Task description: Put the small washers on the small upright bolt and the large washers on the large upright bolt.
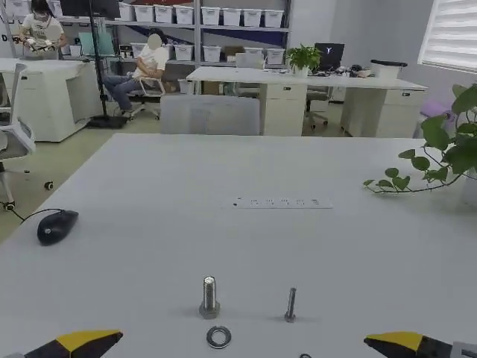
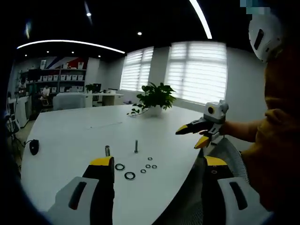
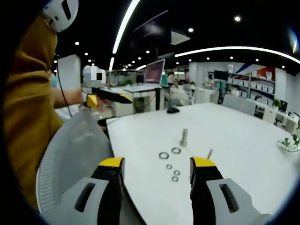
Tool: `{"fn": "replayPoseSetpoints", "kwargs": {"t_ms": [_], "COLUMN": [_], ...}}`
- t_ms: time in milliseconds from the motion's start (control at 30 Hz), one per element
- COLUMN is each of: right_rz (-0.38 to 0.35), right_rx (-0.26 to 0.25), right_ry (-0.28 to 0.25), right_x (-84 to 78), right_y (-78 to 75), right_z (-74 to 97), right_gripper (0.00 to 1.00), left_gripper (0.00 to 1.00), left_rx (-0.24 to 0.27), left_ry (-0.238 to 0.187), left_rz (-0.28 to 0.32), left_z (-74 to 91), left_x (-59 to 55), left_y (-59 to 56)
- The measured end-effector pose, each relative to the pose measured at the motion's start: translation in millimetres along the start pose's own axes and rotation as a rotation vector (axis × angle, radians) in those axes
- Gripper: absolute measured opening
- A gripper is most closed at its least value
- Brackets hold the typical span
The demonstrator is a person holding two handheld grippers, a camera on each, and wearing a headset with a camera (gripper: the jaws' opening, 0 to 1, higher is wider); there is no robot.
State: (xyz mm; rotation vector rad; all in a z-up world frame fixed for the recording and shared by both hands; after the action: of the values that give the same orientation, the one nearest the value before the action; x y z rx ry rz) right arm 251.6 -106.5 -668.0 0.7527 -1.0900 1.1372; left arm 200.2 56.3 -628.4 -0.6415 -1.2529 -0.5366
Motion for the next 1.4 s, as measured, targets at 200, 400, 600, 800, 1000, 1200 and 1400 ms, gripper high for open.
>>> {"fn": "replayPoseSetpoints", "kwargs": {"t_ms": [200,400,600,800,1000,1200,1400], "right_rz": [-0.001,0.001,0.003,0.007,0.011,0.0,-0.002], "right_rx": [-0.02,-0.027,-0.024,-0.028,-0.036,-0.022,-0.017], "right_ry": [0.005,-0.002,-0.001,0.014,0.002,0.019,0.03], "right_x": [-1.4,0.4,0.7,-1.6,2.3,-4.6,-6.1], "right_y": [-2.3,-1.9,0.1,-1.7,-1.0,4.3,0.9], "right_z": [8.0,8.4,8.2,9.0,7.7,7.0,5.6], "right_gripper": [0.58,0.58,0.58,0.58,0.57,0.57,0.57], "left_gripper": [0.77,0.76,0.76,0.76,0.76,0.76,0.76], "left_rx": [-0.009,-0.02,-0.024,-0.012,-0.012,-0.013,-0.011], "left_ry": [0.007,0.009,0.011,0.001,-0.001,-0.006,-0.002], "left_rz": [-0.007,-0.01,-0.01,-0.004,-0.004,0.006,0.016], "left_z": [-1.1,-3.8,-4.0,-1.2,-1.0,-1.4,-2.4], "left_x": [1.0,1.9,0.2,-1.3,-2.4,-4.8,-8.8], "left_y": [-1.8,-2.4,-3.6,-0.7,-2.0,-3.1,-2.7]}}
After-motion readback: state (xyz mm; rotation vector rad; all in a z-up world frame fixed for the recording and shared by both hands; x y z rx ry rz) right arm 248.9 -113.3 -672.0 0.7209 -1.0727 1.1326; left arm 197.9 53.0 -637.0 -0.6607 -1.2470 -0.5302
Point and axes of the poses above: the centre of the closed fingertips' face, and the gripper's own axes: z roughly backward along the fingers, y roughly to its left, x roughly out of its top, the point moved 1 cm from there along z, roughly backward along the fingers, and after that the axes turned 1 degree about -x, right-handed, at the moved point
